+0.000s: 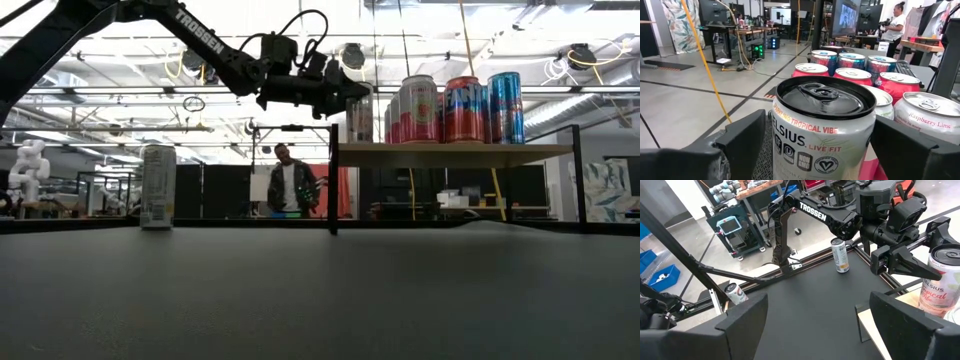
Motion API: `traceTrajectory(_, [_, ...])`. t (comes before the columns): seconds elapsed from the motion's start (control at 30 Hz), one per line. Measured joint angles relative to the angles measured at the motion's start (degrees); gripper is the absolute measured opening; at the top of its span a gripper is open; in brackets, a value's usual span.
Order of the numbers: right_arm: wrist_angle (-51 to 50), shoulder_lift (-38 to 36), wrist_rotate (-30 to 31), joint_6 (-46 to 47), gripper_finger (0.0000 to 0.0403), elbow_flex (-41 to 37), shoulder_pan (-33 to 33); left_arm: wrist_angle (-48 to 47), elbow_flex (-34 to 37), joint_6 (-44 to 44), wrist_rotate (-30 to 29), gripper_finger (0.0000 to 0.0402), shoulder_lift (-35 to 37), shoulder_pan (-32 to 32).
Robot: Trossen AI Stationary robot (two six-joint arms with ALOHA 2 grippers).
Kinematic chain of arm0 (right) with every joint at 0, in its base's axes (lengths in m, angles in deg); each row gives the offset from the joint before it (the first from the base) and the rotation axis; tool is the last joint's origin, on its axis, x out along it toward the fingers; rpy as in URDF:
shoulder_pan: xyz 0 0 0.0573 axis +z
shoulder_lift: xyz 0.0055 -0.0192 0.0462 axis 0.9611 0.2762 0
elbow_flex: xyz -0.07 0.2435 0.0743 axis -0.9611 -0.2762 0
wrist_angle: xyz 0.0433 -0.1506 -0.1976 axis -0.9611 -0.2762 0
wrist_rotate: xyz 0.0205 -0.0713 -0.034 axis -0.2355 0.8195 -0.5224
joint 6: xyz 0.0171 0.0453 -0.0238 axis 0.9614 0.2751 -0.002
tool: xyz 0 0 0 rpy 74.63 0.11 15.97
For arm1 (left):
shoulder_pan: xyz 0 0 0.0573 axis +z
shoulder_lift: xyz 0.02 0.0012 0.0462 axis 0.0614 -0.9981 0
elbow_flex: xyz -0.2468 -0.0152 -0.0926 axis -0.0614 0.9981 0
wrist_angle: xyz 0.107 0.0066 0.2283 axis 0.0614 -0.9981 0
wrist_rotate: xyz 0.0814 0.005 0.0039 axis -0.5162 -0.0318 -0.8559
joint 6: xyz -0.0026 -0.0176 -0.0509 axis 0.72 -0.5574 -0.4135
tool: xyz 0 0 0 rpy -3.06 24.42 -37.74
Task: Place canned beverage on shelf
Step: Put the middle white yellow soda can on the shelf
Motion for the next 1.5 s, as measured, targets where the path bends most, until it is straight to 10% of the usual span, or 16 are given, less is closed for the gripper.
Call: traceTrajectory(1.5, [-0.3,0.0,0.0,0.0,0.0329,0.0,0.0,-0.5,0.0,-0.4,-3.3,0.0341,1.6,0.1])
